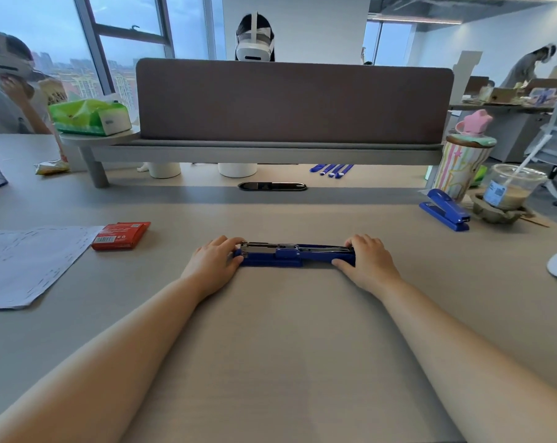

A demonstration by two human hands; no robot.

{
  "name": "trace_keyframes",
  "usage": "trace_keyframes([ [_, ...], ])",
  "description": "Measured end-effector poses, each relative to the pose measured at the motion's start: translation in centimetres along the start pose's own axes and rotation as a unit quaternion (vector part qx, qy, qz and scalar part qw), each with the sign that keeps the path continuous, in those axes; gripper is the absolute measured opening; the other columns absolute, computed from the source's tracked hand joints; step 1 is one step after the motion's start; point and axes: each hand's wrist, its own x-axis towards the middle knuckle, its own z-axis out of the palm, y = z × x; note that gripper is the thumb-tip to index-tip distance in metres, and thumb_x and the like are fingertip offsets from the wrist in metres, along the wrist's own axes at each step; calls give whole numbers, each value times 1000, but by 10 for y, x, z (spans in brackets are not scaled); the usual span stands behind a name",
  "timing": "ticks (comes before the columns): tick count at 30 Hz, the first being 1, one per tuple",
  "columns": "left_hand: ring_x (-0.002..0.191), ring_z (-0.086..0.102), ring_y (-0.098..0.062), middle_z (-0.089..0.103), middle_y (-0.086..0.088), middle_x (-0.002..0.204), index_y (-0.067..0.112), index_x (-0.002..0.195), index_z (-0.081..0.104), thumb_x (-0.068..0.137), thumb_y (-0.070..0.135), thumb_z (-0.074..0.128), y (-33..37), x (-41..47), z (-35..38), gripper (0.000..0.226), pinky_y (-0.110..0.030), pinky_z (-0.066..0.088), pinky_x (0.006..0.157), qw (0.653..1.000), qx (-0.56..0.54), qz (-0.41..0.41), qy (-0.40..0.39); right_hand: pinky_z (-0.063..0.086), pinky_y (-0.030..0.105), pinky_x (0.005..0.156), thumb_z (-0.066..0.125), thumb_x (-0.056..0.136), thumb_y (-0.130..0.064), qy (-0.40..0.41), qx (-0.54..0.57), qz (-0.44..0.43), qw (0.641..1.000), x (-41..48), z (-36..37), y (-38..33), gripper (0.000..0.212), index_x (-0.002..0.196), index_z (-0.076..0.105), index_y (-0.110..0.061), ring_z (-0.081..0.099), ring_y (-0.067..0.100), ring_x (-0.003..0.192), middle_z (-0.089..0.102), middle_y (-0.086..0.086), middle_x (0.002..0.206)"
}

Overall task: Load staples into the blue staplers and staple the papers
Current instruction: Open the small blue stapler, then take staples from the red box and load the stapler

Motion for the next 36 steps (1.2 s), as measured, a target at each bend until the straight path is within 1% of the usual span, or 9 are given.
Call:
trace_keyframes([
  [4,114,49,-29,53,-5,121,23,128,43,92,34,45,1,5,-1,38,-38,38,98,999,33,1,-18,36,37,87,62,72,-55,54,-5,-72,996,7,-2,-25,51,106,53,-18,49,26,106,56,1,114],
  [9,119,46,-23,52,-2,127,25,130,42,87,48,49,-12,23,-19,49,-40,38,102,998,19,-6,-58,38,37,88,58,84,-39,45,39,-175,983,35,13,-79,34,107,54,-14,51,23,105,60,3,113],
  [13,134,29,-26,37,-4,143,23,136,34,88,52,43,-51,27,-33,58,-46,31,109,996,80,-46,-9,42,36,85,56,86,-31,23,61,-232,971,54,30,-118,23,101,55,-14,53,23,99,62,2,106],
  [15,140,17,-30,25,-7,150,22,139,29,87,52,46,-76,27,-42,62,-49,20,114,987,134,-90,16,42,36,83,57,85,-29,22,76,-251,965,61,34,-137,20,97,57,-13,54,23,95,63,3,101],
  [17,143,1,-35,9,-8,156,24,143,19,86,52,47,-100,25,-49,69,-54,9,115,971,157,-180,3,43,36,82,57,85,-27,18,91,-265,960,66,36,-154,17,94,57,-12,54,23,92,64,3,97],
  [20,141,-2,-42,3,-10,157,29,143,16,86,54,44,-124,21,-57,69,-56,7,114,951,120,-285,-19,44,35,80,57,85,-27,4,100,-282,954,69,39,-178,16,92,58,-13,55,23,89,65,3,93],
  [26,133,21,-40,26,-5,150,35,140,20,89,50,35,-130,15,-65,55,-47,27,107,952,190,-237,-42,41,36,80,53,87,-22,-10,120,-272,955,72,45,-204,11,88,59,-13,54,23,86,65,2,88],
  [31,126,26,-42,26,-3,150,39,142,14,89,52,34,-128,10,-71,58,-42,27,108,950,235,-178,-104,39,33,78,53,88,-21,-22,122,-267,956,72,50,-211,11,89,59,-12,46,17,78,65,3,87],
  [36,123,29,-35,26,5,151,41,143,13,91,42,45,-124,3,-87,61,-38,35,99,955,222,-119,-158,37,32,75,49,89,-18,-28,116,-255,960,70,52,-215,14,92,60,-9,55,26,86,66,6,89],
])
